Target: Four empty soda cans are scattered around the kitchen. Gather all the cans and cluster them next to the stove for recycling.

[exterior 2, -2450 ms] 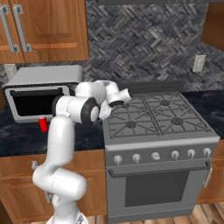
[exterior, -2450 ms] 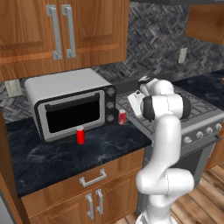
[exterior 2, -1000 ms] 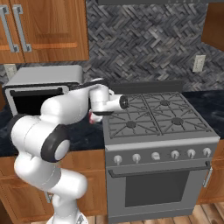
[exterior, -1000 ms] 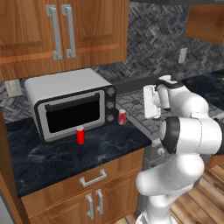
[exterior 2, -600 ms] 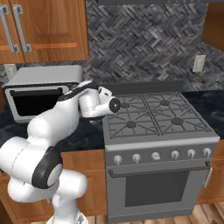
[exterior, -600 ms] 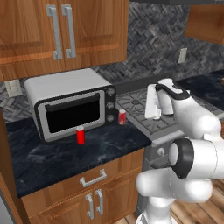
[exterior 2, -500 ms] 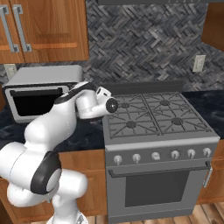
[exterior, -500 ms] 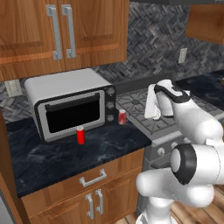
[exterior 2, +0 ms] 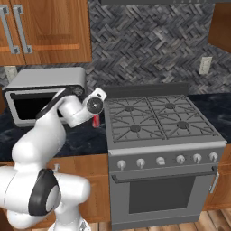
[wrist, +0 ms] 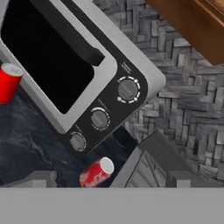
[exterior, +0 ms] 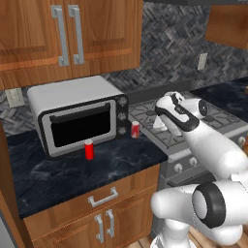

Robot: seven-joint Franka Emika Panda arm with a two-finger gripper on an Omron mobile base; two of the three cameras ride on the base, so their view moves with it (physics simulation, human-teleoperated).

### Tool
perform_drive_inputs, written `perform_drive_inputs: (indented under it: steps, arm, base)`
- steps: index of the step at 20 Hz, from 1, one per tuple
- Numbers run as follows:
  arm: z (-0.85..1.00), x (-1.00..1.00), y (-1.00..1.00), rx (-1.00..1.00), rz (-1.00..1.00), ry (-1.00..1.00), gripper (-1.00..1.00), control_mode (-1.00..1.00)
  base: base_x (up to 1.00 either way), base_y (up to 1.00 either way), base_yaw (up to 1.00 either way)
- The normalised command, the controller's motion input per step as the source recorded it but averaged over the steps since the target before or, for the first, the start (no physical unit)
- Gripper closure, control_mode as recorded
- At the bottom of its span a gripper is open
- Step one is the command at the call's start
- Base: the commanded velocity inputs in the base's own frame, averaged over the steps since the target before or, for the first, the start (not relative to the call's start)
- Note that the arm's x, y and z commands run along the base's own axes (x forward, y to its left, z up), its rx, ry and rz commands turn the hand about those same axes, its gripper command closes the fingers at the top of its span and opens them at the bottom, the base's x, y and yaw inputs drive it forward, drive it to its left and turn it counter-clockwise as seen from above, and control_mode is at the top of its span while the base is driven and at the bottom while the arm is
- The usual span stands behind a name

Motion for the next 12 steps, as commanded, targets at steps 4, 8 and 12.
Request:
perform_drive_inputs:
  steps: [4,8,12]
  arm:
    - [0.03,-0.06,0.20,0.05,-0.13,0.18,-1.00,-1.00]
    - [0.01,-0.05,0.14,0.18,-0.13,0.32,-1.00,-1.00]
    - [0.13,-0.08,0.08,0.22,-0.14,0.33,-1.00,-1.00]
  base:
    - [0.00,0.00,0.00]
    - [0.00,0.00,0.00]
    - [0.00,0.00,0.00]
